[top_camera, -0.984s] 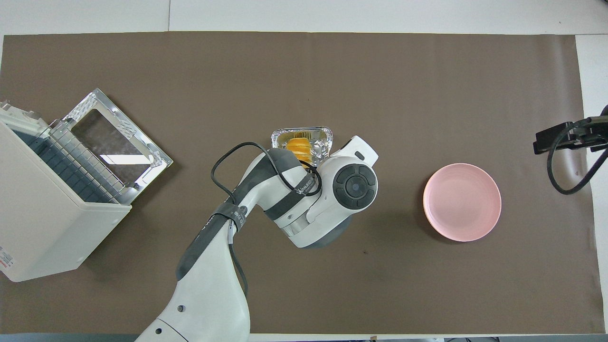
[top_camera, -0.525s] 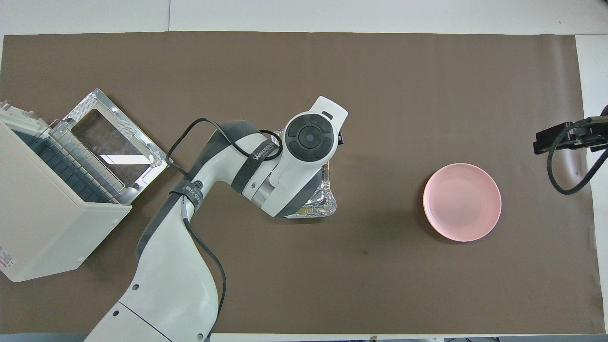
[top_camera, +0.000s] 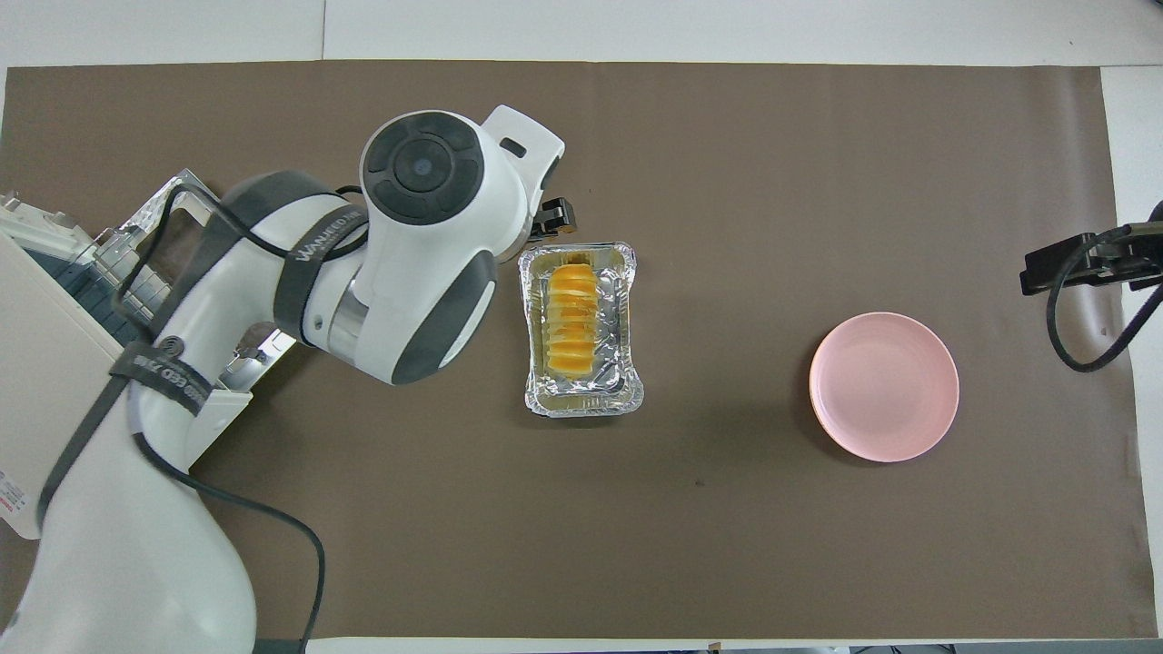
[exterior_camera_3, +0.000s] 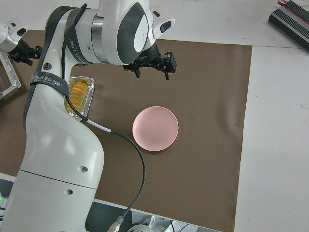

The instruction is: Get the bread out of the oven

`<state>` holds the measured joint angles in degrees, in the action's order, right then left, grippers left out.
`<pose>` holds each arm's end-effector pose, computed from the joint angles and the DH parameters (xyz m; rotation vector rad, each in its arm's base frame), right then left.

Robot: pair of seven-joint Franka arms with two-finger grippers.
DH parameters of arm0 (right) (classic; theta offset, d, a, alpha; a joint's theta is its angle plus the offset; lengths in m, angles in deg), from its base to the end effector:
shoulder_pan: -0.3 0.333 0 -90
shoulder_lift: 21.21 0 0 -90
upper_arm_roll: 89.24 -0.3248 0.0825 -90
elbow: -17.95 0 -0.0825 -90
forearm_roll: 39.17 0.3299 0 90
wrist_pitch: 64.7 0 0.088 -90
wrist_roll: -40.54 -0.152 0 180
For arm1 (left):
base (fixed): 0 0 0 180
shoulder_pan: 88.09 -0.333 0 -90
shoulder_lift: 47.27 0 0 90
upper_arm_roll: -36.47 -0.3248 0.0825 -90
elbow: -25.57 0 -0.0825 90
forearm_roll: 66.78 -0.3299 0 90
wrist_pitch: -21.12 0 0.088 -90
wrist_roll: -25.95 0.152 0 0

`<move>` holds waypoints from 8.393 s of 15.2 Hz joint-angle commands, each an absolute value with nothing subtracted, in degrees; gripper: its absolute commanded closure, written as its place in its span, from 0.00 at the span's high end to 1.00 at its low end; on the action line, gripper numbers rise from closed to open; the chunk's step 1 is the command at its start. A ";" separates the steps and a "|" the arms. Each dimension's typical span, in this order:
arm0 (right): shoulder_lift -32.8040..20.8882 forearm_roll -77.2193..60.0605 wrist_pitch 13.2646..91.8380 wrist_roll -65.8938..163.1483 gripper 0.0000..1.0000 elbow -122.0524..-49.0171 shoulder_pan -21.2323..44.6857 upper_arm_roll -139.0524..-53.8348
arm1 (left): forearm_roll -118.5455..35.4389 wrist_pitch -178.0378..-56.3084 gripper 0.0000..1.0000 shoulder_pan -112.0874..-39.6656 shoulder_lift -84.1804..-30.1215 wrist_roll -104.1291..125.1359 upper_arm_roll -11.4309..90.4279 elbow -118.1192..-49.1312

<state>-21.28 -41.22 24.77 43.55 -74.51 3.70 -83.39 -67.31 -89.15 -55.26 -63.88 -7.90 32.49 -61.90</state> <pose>0.4946 -0.0267 0.5704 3.1073 0.0161 -0.0818 0.5376 -0.3003 0.4792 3.1024 0.1250 0.1673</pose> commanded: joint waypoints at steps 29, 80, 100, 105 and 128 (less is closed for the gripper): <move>-21.92 -40.14 24.60 45.29 1.00 -74.95 2.76 -82.83 | -66.34 -67.64 1.00 -86.95 -47.53 35.00 39.37 -65.04; 0.15 -33.90 69.52 4.33 0.00 -90.51 35.90 -84.67 | -65.99 -68.97 1.00 -86.77 -47.18 28.85 39.63 -65.13; -4.87 -27.92 60.99 43.16 0.00 -82.42 2.70 -84.50 | -65.99 -68.97 1.00 -86.77 -47.18 28.85 39.63 -65.13; -0.13 -25.46 63.00 49.32 0.00 -80.13 -1.37 -84.41 | -65.99 -68.97 1.00 -86.77 -47.18 28.85 39.63 -65.13; 0.67 -26.42 60.20 51.09 1.00 -81.11 -0.05 -84.58 | -65.99 -68.97 1.00 -86.77 -47.09 28.85 39.63 -65.13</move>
<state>1.44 -26.81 61.66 50.10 -82.21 -0.44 -84.44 -67.17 -68.66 -86.19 -48.67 29.32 39.42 -63.72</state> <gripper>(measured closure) 0.502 0.000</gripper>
